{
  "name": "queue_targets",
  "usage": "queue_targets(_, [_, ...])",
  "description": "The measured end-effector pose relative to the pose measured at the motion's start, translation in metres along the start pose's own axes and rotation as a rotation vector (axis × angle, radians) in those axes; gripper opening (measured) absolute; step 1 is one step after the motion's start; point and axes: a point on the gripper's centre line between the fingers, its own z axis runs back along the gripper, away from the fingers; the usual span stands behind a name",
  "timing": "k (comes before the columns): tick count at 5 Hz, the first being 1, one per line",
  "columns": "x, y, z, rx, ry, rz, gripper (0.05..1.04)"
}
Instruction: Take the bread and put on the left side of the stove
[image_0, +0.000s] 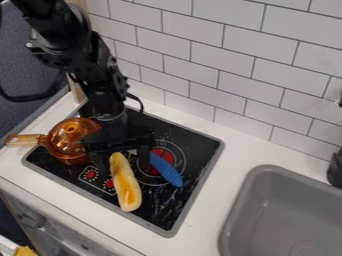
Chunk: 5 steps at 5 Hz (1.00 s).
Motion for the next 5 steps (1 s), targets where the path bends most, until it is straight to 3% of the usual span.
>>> queue_targets(1, [-0.004, 0.004, -0.015, 0.023, 0.029, 0.006, 1.000])
queue_targets(2, [0.002, 0.006, -0.026, -0.001, 0.021, 0.027, 0.967])
queue_targets(3, [0.005, 0.006, -0.029, -0.026, -0.035, 0.025, 0.695])
queue_targets(4, [0.001, 0.006, -0.028, -0.032, -0.056, 0.016, 0.585])
queue_targets(5, [-0.005, 0.006, -0.026, -0.032, -0.046, 0.002, 0.585])
